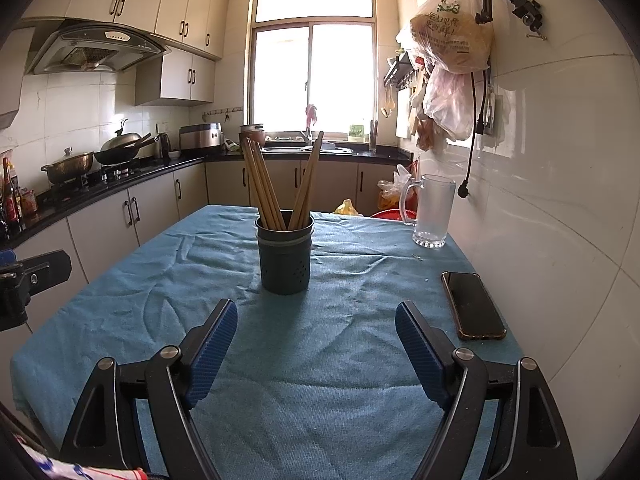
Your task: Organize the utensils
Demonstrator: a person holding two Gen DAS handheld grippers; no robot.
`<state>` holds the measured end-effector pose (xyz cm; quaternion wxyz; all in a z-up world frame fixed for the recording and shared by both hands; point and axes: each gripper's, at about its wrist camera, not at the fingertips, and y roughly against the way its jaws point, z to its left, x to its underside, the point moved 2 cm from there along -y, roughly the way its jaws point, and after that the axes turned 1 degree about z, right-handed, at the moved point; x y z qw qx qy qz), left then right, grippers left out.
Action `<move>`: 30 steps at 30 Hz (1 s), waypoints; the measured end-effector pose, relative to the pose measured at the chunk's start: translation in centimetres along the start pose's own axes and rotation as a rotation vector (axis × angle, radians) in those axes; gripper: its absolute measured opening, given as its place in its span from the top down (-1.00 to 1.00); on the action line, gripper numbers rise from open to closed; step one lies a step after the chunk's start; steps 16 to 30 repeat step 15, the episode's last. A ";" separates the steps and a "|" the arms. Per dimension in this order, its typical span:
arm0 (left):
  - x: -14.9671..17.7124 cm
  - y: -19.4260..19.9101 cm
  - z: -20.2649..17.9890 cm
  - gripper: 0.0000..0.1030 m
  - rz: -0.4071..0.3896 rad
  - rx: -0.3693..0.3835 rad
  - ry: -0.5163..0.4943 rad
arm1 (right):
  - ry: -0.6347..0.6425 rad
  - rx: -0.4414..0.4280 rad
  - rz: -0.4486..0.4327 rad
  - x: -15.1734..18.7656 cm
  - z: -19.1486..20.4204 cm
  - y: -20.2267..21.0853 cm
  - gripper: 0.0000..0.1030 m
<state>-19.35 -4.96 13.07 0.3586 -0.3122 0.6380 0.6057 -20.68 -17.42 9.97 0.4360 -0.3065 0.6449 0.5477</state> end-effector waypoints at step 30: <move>-0.1 -0.4 0.0 -0.99 0.018 0.003 0.002 | -0.008 -0.007 0.022 0.3 -0.1 -0.6 -0.66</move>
